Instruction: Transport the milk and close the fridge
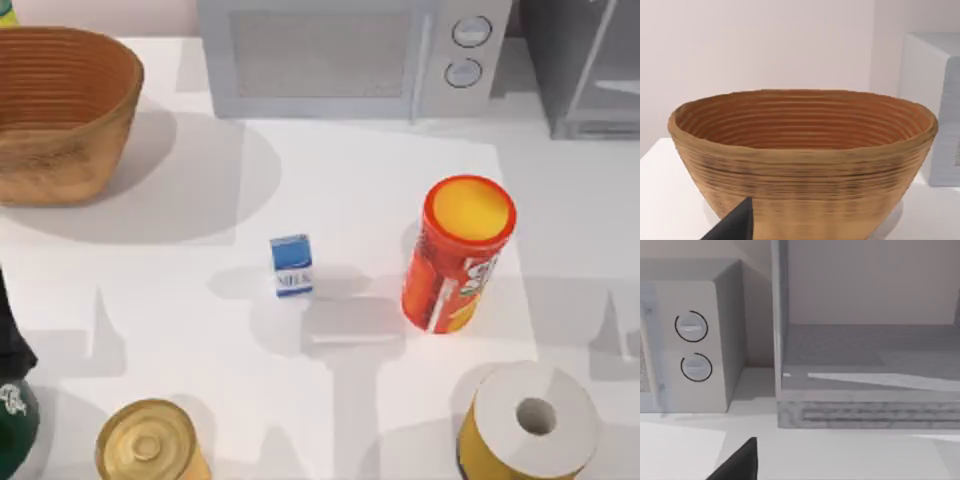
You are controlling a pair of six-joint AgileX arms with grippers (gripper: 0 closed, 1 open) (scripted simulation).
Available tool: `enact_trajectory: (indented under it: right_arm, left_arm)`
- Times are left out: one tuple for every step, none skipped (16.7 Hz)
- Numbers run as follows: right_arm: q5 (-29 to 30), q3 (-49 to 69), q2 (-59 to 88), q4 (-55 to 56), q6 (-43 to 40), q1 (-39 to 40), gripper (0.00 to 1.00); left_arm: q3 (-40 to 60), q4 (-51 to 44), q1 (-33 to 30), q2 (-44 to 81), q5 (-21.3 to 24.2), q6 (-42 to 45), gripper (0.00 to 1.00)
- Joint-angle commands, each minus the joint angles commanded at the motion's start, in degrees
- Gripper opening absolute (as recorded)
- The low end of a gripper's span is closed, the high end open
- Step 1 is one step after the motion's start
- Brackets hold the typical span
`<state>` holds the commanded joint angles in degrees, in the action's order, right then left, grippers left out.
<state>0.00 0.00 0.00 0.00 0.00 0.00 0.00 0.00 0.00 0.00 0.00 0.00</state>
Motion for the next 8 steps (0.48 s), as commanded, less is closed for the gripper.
enact_trajectory:
  right_arm:
    - [0.00, 0.00, 0.00, 0.00, 0.00, 0.00, 1.00]
    - [0.08, 0.01, 0.08, 0.08, 0.04, 0.09, 1.00]
    - [0.67, 0.05, 0.65, 0.68, 0.25, 0.74, 1.00]
    - [1.79, 0.10, 1.77, 1.79, 0.50, 1.98, 1.00]
    - [3.46, 0.13, 3.39, 3.41, 0.71, 3.79, 1.00]
    - [5.76, 0.13, 5.61, 5.48, 0.82, 6.26, 1.00]
    - [8.60, 0.09, 8.30, 7.85, 0.87, 9.29, 1.00]
    - [11.96, 0.05, 11.30, 10.47, 0.89, 12.79, 1.00]
  left_arm:
    - [0.00, 0.00, 0.00, 0.00, 0.00, 0.00, 1.00]
    - [0.00, 0.00, 0.00, 0.00, 0.00, 0.00, 1.00]
    - [0.00, 0.00, 0.00, 0.00, 0.00, 0.00, 1.00]
    - [0.00, 0.00, 0.00, 0.00, 0.00, 0.00, 1.00]
    - [0.00, 0.00, 0.00, 0.00, 0.00, 0.00, 1.00]
    - [0.00, 0.00, 0.00, 0.00, 0.00, 0.00, 1.00]
    - [0.00, 0.00, 0.00, 0.00, 0.00, 0.00, 1.00]
    - [0.00, 0.00, 0.00, 0.00, 0.00, 0.00, 1.00]
